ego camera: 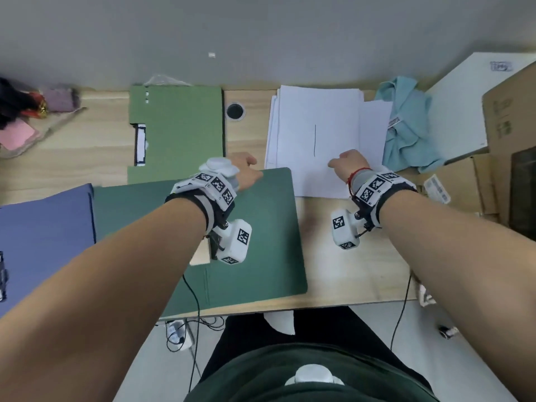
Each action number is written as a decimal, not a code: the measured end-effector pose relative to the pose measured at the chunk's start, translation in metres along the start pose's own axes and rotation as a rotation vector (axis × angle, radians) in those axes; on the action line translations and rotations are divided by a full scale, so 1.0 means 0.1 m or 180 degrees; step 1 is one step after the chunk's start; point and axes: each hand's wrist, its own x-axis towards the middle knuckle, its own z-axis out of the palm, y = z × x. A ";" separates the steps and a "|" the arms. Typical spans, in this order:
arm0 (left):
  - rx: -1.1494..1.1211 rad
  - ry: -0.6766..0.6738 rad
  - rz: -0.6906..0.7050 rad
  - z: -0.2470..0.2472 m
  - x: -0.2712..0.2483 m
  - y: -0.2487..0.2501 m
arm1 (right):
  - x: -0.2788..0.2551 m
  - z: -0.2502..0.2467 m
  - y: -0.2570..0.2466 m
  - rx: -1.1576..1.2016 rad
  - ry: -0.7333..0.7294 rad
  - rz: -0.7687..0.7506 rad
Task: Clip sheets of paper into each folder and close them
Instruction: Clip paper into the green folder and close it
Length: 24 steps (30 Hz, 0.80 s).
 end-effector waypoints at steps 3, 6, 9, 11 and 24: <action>-0.0005 -0.0182 0.0071 0.20 0.16 0.36 | 0.27 -0.16 0.21 0.0140 0.0085 0.0250; 0.0129 -0.0315 0.0148 0.36 0.28 0.49 | 0.38 -0.18 0.27 0.0291 0.0106 0.0328; 0.0442 -0.0445 0.0207 0.49 0.33 0.56 | 0.48 -0.19 0.29 0.0355 0.0091 0.0333; 0.0518 -0.0537 0.0179 0.56 0.37 0.59 | 0.55 -0.22 0.29 0.0402 0.0017 0.0305; 0.0291 -0.0445 0.0234 0.46 0.39 0.47 | 0.46 -0.30 0.17 0.1144 -0.0369 -0.0080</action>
